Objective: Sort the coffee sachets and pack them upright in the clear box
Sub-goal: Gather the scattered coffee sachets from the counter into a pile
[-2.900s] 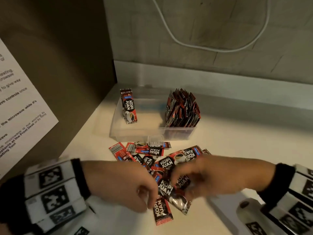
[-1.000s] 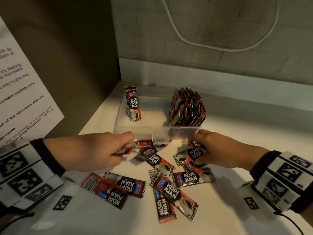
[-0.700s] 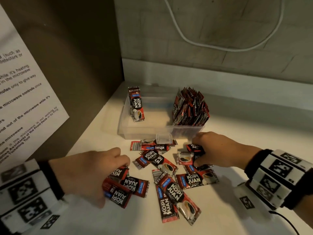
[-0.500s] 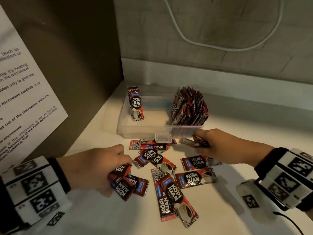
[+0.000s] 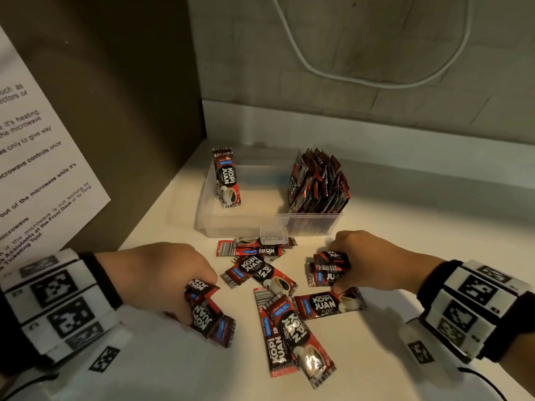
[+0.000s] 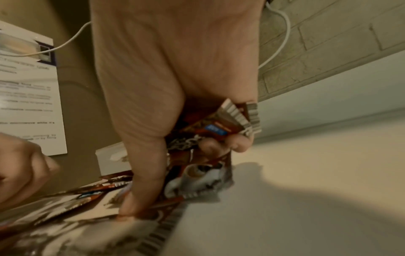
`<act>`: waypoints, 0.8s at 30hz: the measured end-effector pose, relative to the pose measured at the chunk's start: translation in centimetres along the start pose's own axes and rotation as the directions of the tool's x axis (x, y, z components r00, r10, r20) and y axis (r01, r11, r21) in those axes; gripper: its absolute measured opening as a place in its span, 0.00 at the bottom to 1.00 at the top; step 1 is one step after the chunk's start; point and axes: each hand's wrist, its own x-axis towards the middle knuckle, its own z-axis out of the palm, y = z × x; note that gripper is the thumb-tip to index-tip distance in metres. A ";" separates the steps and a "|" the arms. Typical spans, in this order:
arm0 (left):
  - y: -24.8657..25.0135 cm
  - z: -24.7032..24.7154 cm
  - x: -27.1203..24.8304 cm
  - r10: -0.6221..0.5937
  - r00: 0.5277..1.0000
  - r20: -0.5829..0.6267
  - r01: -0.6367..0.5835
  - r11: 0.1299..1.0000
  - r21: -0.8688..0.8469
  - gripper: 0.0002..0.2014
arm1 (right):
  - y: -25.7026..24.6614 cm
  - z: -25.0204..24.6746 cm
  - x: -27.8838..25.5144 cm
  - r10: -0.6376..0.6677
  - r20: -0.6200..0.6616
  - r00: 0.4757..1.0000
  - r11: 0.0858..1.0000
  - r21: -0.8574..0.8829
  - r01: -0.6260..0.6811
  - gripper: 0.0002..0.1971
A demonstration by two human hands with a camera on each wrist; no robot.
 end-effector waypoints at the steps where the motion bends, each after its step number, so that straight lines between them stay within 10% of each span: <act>1: 0.1 -0.4 -0.3 0.007 1.000 -0.015 -0.008 1.000 -0.021 0.10 | 0.0 0.0 0.0 0.001 0.008 1.000 1.000 0.002 -0.001 0.19; 8: 1.2 -3.6 -1.4 -0.022 0.992 -0.126 -0.040 0.885 -0.465 0.17 | -0.1 -1.0 -0.7 -0.041 -0.056 0.998 0.979 0.197 0.051 0.04; 16: 3.6 -5.0 1.1 -0.250 0.935 -0.250 -0.169 0.304 -0.938 0.10 | -2.5 -3.6 -2.1 -0.122 -0.294 0.948 0.806 0.528 0.267 0.19; 20: 4.8 -6.0 3.5 -0.379 0.881 -0.282 -0.253 0.124 -0.959 0.16 | -5.7 -5.2 -1.9 0.015 -0.408 0.913 0.524 0.781 0.341 0.16; 24: 6.9 -6.8 5.3 -0.256 0.894 -0.368 -0.386 -0.023 -0.922 0.33 | -8.7 -5.5 0.3 0.186 -0.393 0.901 0.222 0.910 0.351 0.40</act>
